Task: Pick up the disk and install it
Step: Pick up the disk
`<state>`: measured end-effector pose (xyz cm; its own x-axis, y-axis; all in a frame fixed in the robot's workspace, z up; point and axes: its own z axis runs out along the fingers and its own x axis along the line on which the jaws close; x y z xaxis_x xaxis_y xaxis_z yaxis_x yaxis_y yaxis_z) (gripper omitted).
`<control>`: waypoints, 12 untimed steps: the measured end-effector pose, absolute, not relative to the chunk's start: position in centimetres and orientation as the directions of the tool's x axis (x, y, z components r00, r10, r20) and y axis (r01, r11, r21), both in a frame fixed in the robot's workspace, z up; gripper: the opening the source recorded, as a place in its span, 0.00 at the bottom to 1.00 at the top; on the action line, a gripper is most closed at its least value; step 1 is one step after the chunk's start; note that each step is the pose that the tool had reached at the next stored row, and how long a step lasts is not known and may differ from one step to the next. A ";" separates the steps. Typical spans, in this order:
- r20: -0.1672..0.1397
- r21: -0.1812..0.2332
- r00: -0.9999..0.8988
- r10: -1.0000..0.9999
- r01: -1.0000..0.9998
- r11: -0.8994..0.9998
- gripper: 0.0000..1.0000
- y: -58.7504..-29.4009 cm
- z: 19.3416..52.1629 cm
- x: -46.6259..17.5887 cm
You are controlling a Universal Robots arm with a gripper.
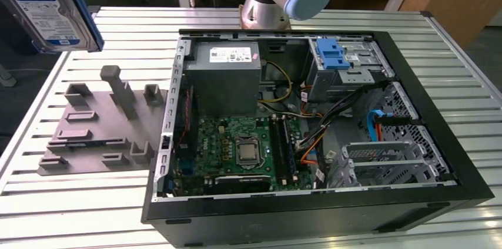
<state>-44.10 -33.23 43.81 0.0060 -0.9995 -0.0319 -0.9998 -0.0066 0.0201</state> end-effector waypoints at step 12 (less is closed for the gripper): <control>-0.032 0.020 0.006 -0.999 -1.000 -0.007 0.36 -33.2 45.6 -44.1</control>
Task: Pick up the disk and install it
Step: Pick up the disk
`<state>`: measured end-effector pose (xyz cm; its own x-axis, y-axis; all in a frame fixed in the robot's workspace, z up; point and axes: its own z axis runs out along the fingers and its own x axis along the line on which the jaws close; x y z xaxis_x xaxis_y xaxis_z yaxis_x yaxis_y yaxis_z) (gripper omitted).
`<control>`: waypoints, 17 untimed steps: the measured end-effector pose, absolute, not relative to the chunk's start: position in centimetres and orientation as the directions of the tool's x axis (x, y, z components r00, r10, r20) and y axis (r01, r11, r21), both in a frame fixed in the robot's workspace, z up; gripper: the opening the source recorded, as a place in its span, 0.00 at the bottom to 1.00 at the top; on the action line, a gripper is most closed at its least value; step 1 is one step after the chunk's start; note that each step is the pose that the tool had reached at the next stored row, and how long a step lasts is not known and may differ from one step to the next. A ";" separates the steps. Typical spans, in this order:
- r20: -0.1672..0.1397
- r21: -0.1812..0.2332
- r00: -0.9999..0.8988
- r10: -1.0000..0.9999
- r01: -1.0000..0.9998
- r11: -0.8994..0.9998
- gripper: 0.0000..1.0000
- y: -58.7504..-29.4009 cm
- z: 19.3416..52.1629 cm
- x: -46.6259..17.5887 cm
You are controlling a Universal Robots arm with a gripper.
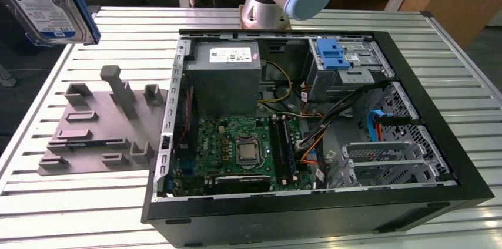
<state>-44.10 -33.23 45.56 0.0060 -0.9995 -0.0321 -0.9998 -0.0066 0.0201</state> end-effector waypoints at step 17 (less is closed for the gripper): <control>-0.032 0.020 0.006 -0.999 -1.000 -0.007 0.36 -33.2 48.7 -44.1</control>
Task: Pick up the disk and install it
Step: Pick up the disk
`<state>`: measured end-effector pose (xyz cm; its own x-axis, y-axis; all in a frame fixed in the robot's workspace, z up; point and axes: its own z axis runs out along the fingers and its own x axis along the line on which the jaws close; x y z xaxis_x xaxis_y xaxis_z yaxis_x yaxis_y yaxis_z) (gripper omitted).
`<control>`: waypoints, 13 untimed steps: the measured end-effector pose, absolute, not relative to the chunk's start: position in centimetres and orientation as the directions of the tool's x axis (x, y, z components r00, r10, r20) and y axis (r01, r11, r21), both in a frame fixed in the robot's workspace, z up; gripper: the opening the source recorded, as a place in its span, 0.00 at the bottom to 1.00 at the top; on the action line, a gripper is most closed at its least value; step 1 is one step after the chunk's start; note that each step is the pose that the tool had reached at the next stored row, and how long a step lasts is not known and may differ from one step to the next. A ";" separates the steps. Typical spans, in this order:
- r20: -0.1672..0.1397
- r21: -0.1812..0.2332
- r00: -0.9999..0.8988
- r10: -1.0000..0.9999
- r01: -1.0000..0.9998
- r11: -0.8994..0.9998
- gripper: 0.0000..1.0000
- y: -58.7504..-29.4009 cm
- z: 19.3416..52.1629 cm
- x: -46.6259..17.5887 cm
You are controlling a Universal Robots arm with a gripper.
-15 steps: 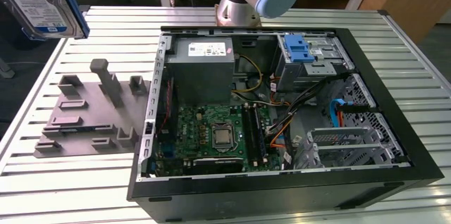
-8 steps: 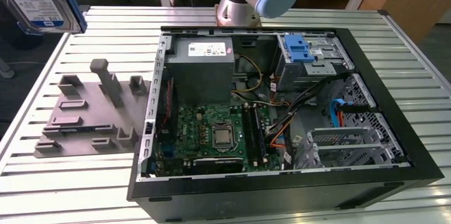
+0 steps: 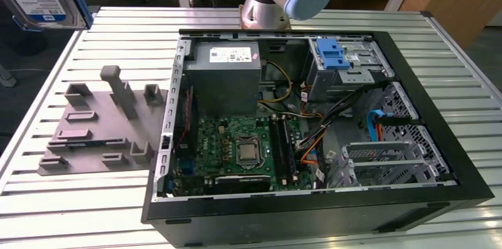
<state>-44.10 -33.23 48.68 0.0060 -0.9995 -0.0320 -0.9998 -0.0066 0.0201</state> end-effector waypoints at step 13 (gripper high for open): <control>-0.032 0.020 0.006 -0.999 -1.000 -0.007 0.36 -33.2 50.7 -44.1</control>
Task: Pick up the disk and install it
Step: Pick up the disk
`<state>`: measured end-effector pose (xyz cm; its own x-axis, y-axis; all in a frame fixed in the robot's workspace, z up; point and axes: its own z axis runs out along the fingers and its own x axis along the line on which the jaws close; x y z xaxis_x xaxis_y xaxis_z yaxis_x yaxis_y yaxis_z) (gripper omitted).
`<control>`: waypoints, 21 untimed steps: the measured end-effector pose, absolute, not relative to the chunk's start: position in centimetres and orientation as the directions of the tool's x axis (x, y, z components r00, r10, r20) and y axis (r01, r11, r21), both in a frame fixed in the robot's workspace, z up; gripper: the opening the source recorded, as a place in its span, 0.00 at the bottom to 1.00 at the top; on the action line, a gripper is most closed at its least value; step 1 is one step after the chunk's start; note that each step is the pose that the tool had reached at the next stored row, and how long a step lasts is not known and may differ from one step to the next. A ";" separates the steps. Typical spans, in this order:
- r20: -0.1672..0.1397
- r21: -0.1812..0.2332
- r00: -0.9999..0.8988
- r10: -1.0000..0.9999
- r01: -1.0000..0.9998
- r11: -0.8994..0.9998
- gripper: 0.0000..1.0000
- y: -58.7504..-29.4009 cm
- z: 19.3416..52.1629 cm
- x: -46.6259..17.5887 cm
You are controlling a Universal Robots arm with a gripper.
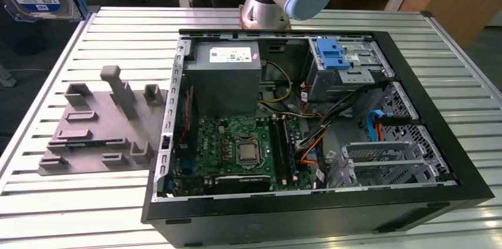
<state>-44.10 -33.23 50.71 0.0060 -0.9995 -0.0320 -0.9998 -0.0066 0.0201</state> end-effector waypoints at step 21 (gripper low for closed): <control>-0.032 0.020 0.006 -0.999 -1.000 -0.007 0.36 -34.9 51.7 -44.1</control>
